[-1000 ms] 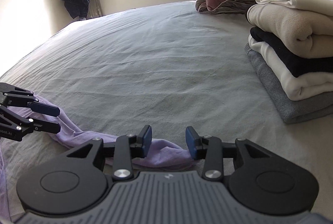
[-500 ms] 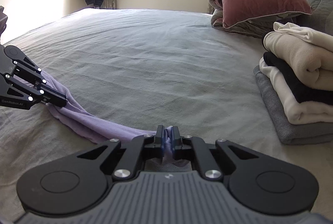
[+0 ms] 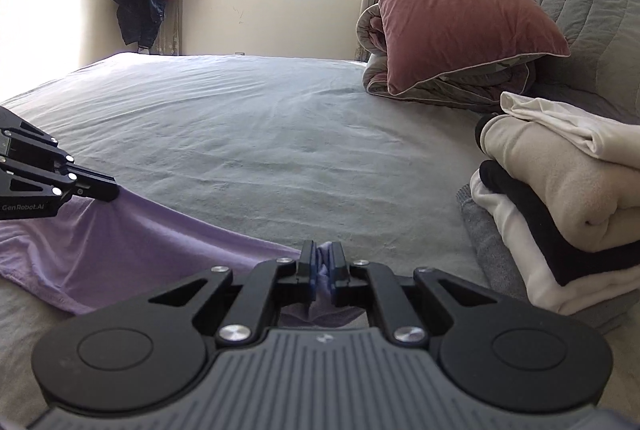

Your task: Fold clothes

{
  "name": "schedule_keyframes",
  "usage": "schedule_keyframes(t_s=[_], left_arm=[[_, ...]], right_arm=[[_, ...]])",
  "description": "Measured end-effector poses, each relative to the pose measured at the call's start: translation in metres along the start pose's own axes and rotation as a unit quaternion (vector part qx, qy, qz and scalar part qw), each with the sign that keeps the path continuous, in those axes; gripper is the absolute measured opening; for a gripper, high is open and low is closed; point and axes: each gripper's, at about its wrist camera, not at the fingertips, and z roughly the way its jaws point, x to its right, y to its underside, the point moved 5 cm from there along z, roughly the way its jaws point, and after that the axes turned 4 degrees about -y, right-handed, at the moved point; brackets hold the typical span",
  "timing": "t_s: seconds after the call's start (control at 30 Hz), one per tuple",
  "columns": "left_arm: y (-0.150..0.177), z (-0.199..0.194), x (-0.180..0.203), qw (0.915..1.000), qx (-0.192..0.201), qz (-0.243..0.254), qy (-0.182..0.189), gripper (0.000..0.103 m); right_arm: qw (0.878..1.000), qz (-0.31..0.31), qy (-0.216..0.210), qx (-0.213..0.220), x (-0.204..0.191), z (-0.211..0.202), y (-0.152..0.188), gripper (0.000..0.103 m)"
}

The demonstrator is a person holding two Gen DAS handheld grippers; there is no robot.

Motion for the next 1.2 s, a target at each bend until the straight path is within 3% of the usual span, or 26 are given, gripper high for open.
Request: schedule_keyframes(t_s=[0.2,0.33,0.43,0.5,0.57,0.67,0.77,0.93,1.07,1.13,1.2], left_arm=[[0.005,0.041,0.0,0.9989,-0.013,-0.012,-0.044,0.001],[0.014,0.051,0.0,0.998,-0.016,-0.029,-0.053,0.001],[0.016,0.051,0.003,0.9977,-0.012,-0.021,-0.063,0.002],[0.014,0.049,0.004,0.9975,-0.012,-0.016,-0.067,0.004],[0.012,0.047,0.004,0.9974,-0.014,-0.014,-0.069,0.011],[0.008,0.035,0.003,0.9976,-0.003,-0.032,-0.061,0.03],[0.006,0.019,0.009,0.9985,0.011,-0.037,-0.04,0.031],[0.009,-0.005,0.037,0.9985,0.025,-0.024,0.041,0.031],[0.017,-0.007,0.068,0.9949,0.012,0.001,0.101,0.031],[0.021,-0.001,0.081,0.9948,-0.002,0.013,0.101,0.031],[0.021,0.002,0.087,0.9958,0.004,0.019,0.09,0.031]], right_arm=[[1.0,0.01,0.018,-0.017,0.016,0.042,-0.004,0.006],[1.0,-0.007,0.029,-0.011,0.018,0.059,-0.003,0.006],[0.999,-0.012,0.025,-0.029,0.019,0.074,0.004,0.007],[0.999,-0.001,0.016,-0.038,0.023,0.077,0.005,0.015],[0.999,0.02,0.018,-0.038,0.033,0.073,0.001,0.036],[0.996,0.081,0.003,-0.038,0.051,0.057,-0.001,0.04],[0.988,0.145,-0.017,-0.041,0.067,0.039,0.0,0.04],[0.971,0.225,-0.056,-0.063,0.076,0.012,0.017,0.04],[0.964,0.248,-0.076,-0.058,0.072,0.006,0.026,0.04],[0.967,0.24,-0.067,-0.059,0.071,0.005,0.028,0.039],[0.969,0.23,-0.058,-0.061,0.071,0.003,0.029,0.016]])
